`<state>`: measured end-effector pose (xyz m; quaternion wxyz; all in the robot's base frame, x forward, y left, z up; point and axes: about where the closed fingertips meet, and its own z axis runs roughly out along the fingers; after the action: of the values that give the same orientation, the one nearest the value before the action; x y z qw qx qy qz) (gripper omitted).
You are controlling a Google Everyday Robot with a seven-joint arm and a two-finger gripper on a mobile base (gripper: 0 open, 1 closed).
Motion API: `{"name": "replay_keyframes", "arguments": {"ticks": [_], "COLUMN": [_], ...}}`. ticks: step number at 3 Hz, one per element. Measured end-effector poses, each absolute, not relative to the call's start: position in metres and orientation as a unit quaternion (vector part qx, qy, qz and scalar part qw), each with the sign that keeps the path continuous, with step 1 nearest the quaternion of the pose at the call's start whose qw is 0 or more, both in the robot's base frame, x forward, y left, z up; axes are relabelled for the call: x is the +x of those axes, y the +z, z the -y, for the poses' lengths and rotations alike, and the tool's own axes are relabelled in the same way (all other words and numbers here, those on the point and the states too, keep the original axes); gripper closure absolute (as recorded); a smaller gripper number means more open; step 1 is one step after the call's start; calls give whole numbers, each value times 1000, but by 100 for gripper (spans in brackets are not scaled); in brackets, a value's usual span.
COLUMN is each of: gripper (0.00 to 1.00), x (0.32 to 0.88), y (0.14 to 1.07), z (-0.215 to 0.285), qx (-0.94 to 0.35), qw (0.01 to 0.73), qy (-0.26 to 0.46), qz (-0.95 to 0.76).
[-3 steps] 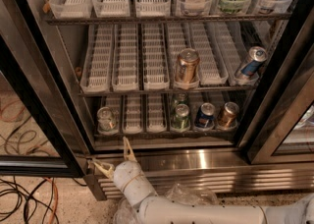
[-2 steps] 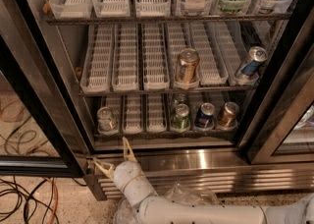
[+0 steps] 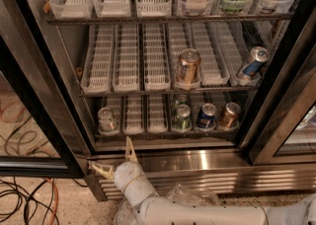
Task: Pick 7up can from bottom shelf of fridge
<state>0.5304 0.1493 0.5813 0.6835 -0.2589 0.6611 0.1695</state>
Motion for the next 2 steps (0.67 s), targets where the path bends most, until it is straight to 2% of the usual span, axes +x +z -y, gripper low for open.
{"name": "replay_keyframes", "arguments": {"ticks": [2], "gripper": [32], "x": [539], "y": [580], "z": [-155], "qx": [-262], "qw": [685], "qy": [166], "qz": [-659]}}
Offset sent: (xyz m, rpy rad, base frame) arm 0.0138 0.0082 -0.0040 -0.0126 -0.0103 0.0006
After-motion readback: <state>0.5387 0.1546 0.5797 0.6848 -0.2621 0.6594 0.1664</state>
